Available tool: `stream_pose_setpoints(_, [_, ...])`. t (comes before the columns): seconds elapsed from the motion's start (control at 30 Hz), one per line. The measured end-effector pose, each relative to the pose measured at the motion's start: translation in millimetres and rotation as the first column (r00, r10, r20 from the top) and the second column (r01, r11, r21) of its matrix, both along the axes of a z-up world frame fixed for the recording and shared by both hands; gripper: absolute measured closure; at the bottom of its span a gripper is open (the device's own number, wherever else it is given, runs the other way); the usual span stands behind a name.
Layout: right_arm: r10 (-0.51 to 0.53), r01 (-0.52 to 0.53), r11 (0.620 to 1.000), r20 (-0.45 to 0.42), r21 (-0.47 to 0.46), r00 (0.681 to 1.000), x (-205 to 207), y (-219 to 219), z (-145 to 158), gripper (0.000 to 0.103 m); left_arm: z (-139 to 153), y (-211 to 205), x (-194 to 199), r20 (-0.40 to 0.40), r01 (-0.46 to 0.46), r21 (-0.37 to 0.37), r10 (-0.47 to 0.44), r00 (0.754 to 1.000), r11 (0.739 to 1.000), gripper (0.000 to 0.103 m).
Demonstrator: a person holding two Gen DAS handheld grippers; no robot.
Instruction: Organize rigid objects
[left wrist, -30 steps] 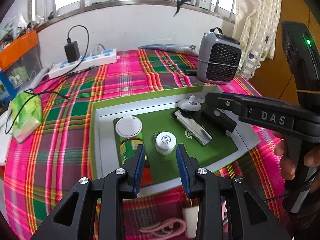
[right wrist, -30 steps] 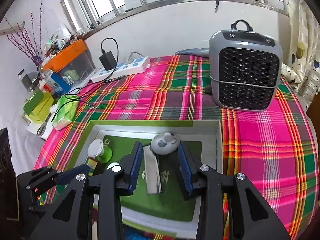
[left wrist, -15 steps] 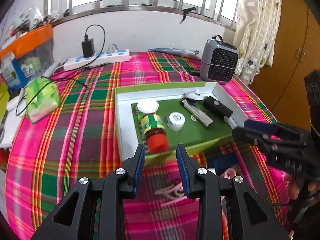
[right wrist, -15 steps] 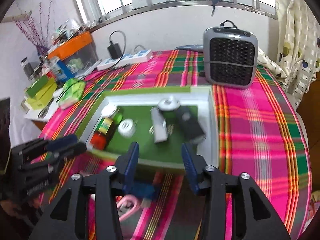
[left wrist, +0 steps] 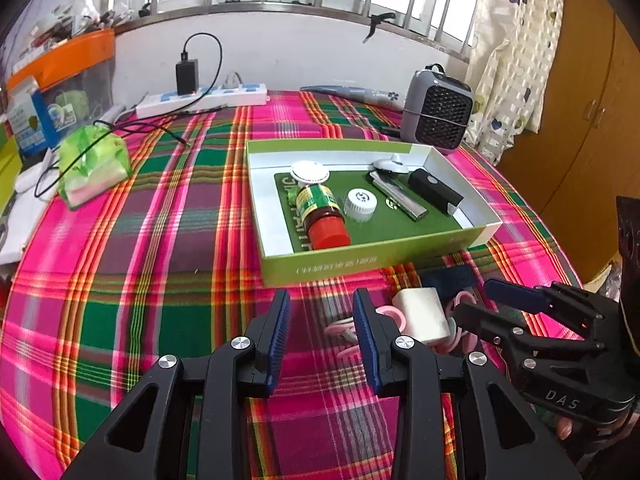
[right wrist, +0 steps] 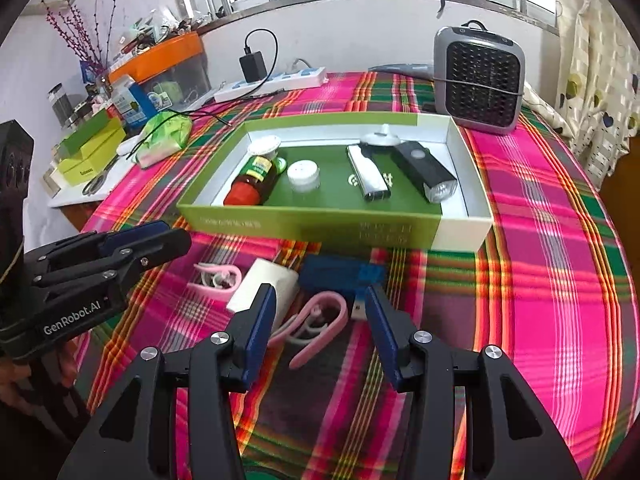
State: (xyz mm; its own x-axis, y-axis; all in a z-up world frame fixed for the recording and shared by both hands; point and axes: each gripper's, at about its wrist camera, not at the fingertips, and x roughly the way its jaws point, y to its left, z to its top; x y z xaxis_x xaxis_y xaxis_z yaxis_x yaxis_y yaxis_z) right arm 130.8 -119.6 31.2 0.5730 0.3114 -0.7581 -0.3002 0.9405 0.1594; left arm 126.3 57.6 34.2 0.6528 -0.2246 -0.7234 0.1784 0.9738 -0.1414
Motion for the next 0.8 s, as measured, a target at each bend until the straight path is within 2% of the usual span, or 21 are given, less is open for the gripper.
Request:
stream_pose_setpoints(0.33, [-0.044,0.043,0.999,-0.02,-0.023,0.999,-8.7,2.7,-8.1,0.055,-6.5,0.2,0.9,-0.018,0.023,-0.019,-0.023,1.0,1.0,0.072])
stream_pose_setpoints(0.43, [-0.059,0.058,0.997,-0.012,-0.055,0.998,-9.9,3.1,-7.5,0.045,-7.2,0.3,1.6,-0.022,0.03,-0.024,-0.03,0.999,0.999,0.072])
stream_pose_setpoints(0.7, [-0.074,0.073,0.995,-0.016,-0.071,0.997,-14.7,-3.6,-6.0,0.045,-8.2,0.9,3.6,-0.028,0.035,-0.029,-0.036,0.999,0.999,0.072])
stream_pose_setpoints(0.8, [-0.048,0.047,0.997,-0.014,-0.061,0.999,-16.4,0.9,-5.7,0.045,-9.9,1.3,4.1,-0.035,0.037,-0.038,-0.038,0.999,0.999,0.072])
